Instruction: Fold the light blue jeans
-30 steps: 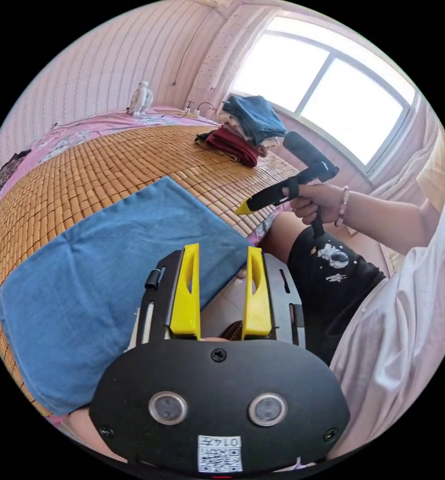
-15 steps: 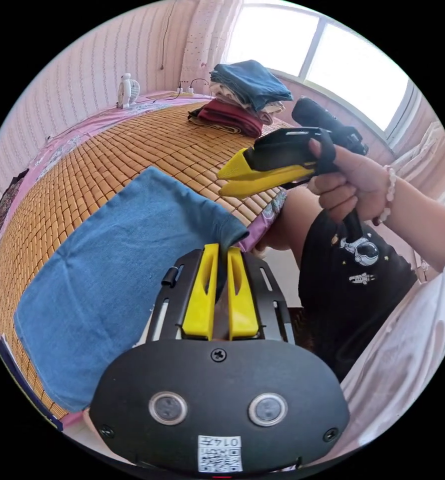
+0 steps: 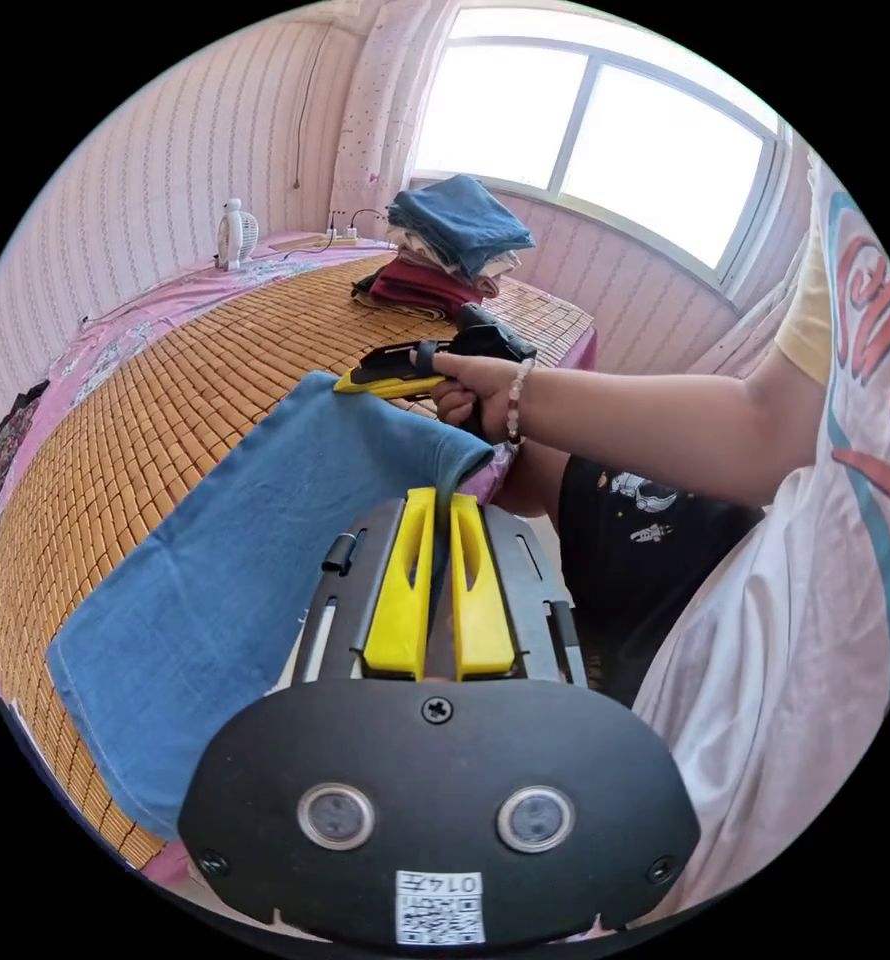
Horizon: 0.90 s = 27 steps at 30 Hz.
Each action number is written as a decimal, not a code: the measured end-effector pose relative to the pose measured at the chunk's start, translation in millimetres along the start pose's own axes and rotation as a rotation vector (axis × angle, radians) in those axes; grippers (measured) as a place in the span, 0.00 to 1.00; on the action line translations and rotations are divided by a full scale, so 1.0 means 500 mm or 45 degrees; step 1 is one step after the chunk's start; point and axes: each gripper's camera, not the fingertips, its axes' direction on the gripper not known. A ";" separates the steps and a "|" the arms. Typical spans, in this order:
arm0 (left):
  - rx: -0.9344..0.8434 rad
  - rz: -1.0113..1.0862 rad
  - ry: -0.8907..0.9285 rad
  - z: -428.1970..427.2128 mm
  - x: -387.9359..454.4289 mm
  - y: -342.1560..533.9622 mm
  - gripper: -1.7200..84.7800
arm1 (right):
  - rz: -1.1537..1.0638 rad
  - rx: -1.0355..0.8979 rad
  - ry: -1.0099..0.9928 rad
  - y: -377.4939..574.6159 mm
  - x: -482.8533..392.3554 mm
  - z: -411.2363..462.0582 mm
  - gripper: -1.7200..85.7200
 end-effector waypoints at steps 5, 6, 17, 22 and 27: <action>0.265 0.054 0.186 0.003 0.017 -0.065 0.03 | -0.123 0.278 -0.023 0.014 -0.101 -0.205 0.03; 0.295 0.056 0.193 0.002 0.017 -0.071 0.03 | -0.143 0.307 0.002 0.015 -0.120 -0.229 0.03; 0.349 -0.481 0.075 -0.128 -0.142 0.102 0.07 | -0.489 -0.101 0.077 -0.017 -0.441 0.021 0.09; 0.227 -0.760 -0.112 -0.171 -0.239 0.220 0.11 | -0.488 -0.268 0.124 0.023 -0.428 0.134 0.12; 0.230 -0.802 -0.141 -0.148 -0.303 0.211 0.15 | -0.579 -0.125 0.563 0.089 -0.465 0.032 0.13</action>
